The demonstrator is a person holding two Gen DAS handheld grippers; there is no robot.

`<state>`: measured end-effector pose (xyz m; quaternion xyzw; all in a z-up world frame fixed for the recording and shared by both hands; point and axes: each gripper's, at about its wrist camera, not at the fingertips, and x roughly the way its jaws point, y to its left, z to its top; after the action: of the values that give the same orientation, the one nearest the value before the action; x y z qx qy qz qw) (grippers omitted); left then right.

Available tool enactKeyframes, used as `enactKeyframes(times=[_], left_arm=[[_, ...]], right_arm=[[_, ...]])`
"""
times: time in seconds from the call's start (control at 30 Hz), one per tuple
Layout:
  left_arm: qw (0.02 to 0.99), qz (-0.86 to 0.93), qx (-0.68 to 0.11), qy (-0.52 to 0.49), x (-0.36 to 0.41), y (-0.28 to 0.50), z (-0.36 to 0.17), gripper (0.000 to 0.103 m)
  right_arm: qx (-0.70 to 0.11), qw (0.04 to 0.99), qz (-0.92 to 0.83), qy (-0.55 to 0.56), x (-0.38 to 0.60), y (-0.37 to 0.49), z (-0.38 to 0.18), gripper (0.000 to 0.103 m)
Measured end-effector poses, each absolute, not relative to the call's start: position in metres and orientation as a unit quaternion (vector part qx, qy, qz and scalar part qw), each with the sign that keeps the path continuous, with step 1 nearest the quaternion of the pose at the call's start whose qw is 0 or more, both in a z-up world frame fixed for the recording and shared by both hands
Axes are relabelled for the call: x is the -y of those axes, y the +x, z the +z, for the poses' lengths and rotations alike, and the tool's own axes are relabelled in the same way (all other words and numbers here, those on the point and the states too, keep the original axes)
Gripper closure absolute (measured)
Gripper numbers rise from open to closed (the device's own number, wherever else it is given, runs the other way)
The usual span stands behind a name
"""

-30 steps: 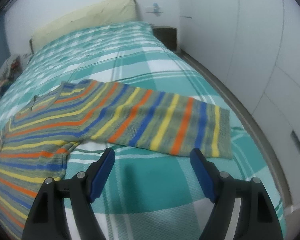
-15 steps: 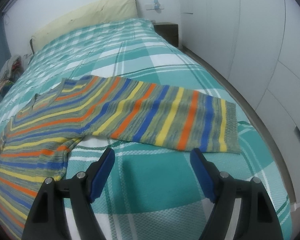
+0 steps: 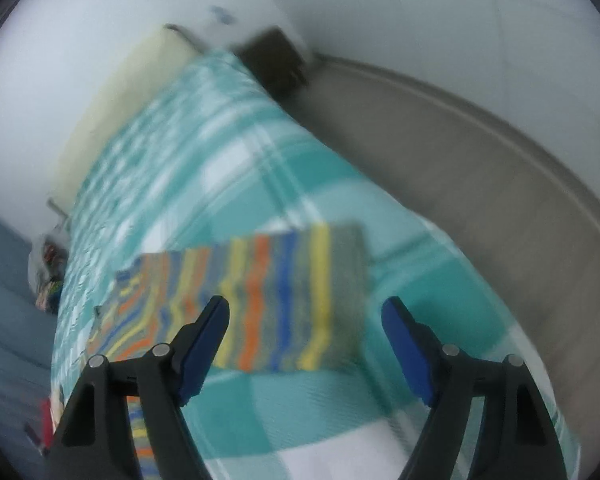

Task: Fold small clothes
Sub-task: 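Grasp the other sleeve cuff with the right gripper and lift it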

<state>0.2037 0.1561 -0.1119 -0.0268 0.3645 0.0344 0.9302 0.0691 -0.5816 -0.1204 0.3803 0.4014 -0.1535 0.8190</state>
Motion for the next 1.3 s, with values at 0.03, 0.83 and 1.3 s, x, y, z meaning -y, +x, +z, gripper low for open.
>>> enactKeyframes(times=[0.03,0.83,1.3], left_arm=[[0.931,0.035,-0.364,-0.02,-0.154,0.205,-0.112,0.001],[0.929,0.052,-0.365,-0.013,-0.152,0.207,-0.116,0.001],[0.931,0.044,-0.36,-0.034,-0.161,0.204,-0.107,0.001]], right_arm=[[-0.396,0.812,-0.147,0.403,0.587,0.067,-0.126,0.025],[-0.369,0.877,-0.071,0.3,0.55,0.119,-0.07,0.098],[-0.409,0.892,0.127,0.142,0.29,0.268,0.017,0.098]])
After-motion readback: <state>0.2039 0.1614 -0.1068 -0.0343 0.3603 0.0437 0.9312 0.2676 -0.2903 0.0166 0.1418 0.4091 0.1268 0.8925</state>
